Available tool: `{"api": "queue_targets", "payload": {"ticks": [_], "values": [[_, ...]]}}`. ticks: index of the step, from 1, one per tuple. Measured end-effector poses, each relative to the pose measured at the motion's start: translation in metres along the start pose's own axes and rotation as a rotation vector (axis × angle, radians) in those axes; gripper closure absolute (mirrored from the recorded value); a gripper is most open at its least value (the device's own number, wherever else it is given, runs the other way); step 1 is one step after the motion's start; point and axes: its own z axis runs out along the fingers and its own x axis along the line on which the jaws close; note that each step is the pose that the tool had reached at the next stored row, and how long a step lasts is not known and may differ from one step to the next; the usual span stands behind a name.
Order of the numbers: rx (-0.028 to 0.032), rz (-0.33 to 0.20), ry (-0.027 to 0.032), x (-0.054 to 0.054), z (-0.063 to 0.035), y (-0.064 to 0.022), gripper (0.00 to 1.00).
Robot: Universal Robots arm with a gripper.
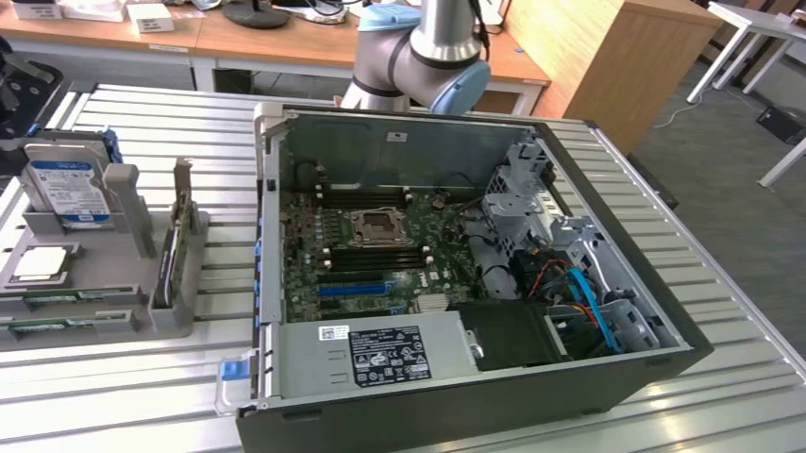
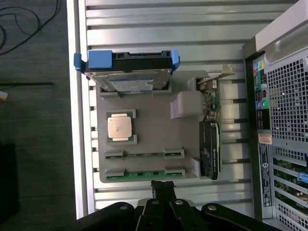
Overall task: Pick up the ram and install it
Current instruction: 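Reach for the ram, then pick up the ram and move it above insertion slot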
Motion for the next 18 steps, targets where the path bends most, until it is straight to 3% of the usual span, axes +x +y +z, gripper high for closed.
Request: {"api": "queue_targets", "payload": {"ticks": [18], "values": [[0.0000,0.000,0.0001,-0.0041,0.0001,0.0001,0.89]]}}
